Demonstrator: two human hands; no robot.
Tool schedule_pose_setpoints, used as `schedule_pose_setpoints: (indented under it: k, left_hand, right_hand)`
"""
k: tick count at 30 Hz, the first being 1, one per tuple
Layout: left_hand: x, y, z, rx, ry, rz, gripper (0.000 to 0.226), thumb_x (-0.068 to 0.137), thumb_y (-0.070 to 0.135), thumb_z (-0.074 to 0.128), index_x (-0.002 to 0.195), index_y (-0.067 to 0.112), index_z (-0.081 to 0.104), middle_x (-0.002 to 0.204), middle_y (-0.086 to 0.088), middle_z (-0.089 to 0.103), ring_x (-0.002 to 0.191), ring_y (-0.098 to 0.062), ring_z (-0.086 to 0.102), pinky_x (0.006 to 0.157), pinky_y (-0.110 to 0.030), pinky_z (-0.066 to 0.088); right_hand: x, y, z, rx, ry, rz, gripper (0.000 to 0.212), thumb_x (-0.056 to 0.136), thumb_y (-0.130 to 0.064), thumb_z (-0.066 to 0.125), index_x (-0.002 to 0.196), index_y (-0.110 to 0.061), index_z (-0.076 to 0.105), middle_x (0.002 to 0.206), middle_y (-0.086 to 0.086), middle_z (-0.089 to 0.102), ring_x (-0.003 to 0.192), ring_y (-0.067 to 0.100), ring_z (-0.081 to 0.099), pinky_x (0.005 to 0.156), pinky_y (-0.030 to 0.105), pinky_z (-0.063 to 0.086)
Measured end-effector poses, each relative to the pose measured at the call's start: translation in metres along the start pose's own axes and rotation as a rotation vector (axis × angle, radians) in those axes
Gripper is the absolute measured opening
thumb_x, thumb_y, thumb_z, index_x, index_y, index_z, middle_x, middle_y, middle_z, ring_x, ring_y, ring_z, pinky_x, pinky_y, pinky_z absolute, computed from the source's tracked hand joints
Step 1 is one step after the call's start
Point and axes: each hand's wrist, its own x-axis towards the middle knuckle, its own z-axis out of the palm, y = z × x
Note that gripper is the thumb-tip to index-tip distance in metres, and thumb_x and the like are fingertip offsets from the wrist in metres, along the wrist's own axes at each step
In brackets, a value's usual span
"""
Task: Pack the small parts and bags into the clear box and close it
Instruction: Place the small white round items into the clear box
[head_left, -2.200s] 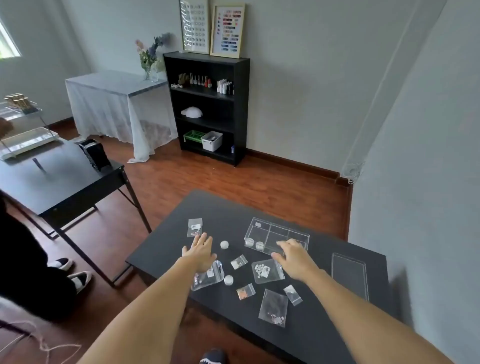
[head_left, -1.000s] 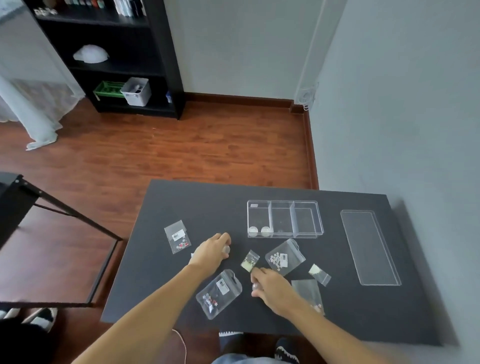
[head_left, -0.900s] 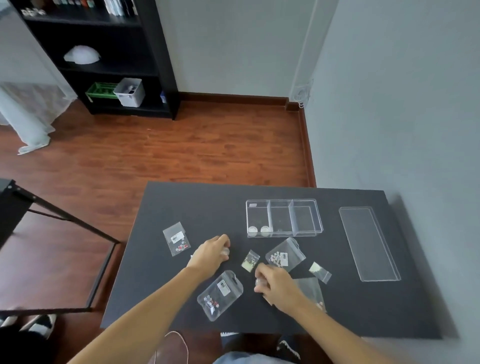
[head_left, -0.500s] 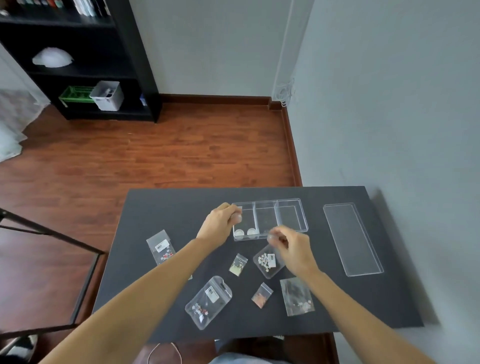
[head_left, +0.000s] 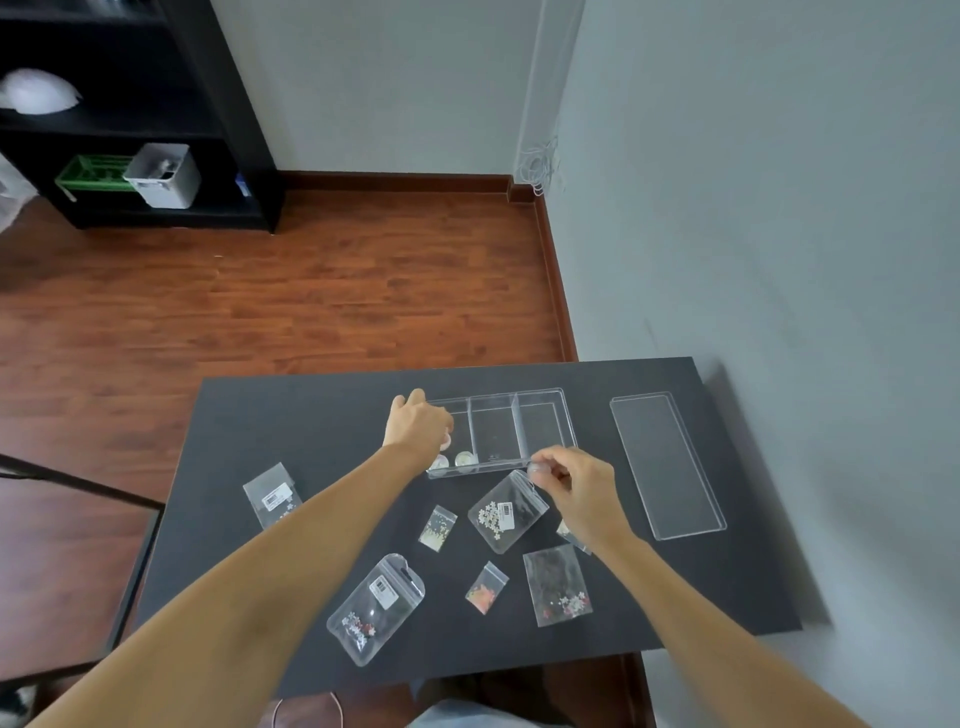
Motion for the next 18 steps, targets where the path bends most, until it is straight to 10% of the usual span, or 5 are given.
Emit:
schedule_pose_setpoints:
  k: [13, 18]
  left_hand:
    - [-0.003, 0.001, 0.012, 0.206, 0.082, 0.065, 0.021, 0.088, 0.017, 0.055, 0.096, 0.024, 0.073, 0.106, 0.006, 0.064, 0.11, -0.025, 0.045, 0.097, -0.038, 0.03]
    - [-0.015, -0.01, 0.017, -0.201, 0.33, 0.008, 0.026, 0.089, 0.027, 0.057, 0.113, 0.024, 0.067, 0.118, 0.002, 0.058, 0.114, -0.023, 0.047, 0.102, -0.04, 0.026]
  right_hand:
    - [-0.005, 0.004, -0.008, -0.005, -0.012, -0.011, 0.016, 0.087, -0.013, 0.069, 0.101, -0.009, 0.074, 0.093, 0.007, 0.071, 0.08, 0.013, 0.067, 0.077, 0.023, 0.057]
    - [0.002, -0.003, -0.009, 0.015, -0.041, 0.021, 0.014, 0.086, -0.014, 0.07, 0.1, -0.01, 0.073, 0.092, 0.005, 0.07, 0.082, 0.014, 0.067, 0.08, 0.027, 0.057]
